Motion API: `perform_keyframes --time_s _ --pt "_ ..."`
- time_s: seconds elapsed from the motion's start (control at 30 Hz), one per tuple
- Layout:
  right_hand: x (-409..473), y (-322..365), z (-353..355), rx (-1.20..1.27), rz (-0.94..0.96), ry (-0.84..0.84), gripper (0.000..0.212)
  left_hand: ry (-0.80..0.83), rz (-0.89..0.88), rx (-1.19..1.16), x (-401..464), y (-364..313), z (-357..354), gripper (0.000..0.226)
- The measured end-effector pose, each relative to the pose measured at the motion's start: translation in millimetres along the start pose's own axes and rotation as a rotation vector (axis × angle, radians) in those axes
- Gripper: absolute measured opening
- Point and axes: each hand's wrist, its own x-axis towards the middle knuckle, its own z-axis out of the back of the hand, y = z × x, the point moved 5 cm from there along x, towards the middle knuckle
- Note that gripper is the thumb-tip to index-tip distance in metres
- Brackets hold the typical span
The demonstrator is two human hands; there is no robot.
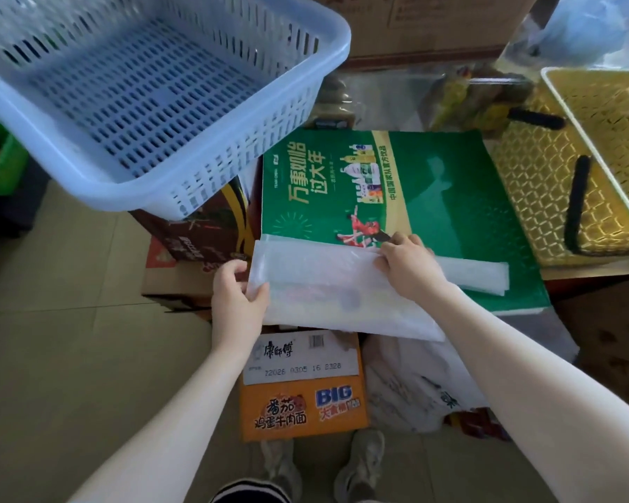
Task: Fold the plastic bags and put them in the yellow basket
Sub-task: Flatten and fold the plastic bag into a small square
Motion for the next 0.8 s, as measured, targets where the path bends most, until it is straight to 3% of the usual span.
perform_keyframes --time_s 0.07,0.17,0.27,0.4,0.53,0.8 --pt "1.8 0.3 -0.2 -0.014 -0.02 -0.028 0.031 -0.029 -0.235 0.193 -0.5 -16.5 -1.4 0.049" --pt "1.2 -1.8 -4.5 -0.003 -0.052 -0.078 0.031 0.104 -0.559 0.564 -3.2 -37.8 -28.9 0.049" --pt "-3.3 -4.5 -6.3 0.002 -0.024 -0.133 0.031 0.317 -0.564 0.662 -7.2 -44.3 -55.7 0.045" --pt "-6.3 -18.5 -4.4 0.055 -0.055 -0.141 0.039 0.357 -0.499 0.67 -2.8 -37.3 -72.2 0.052" --pt "-3.3 -29.7 -5.4 0.078 -0.064 -0.081 0.044 0.396 -0.525 0.801 0.5 -28.4 -80.6 0.089" --pt "4.6 -34.5 -4.4 0.11 -0.017 -0.038 0.027 0.426 -0.558 0.892 11.7 -29.6 -88.0 0.089"
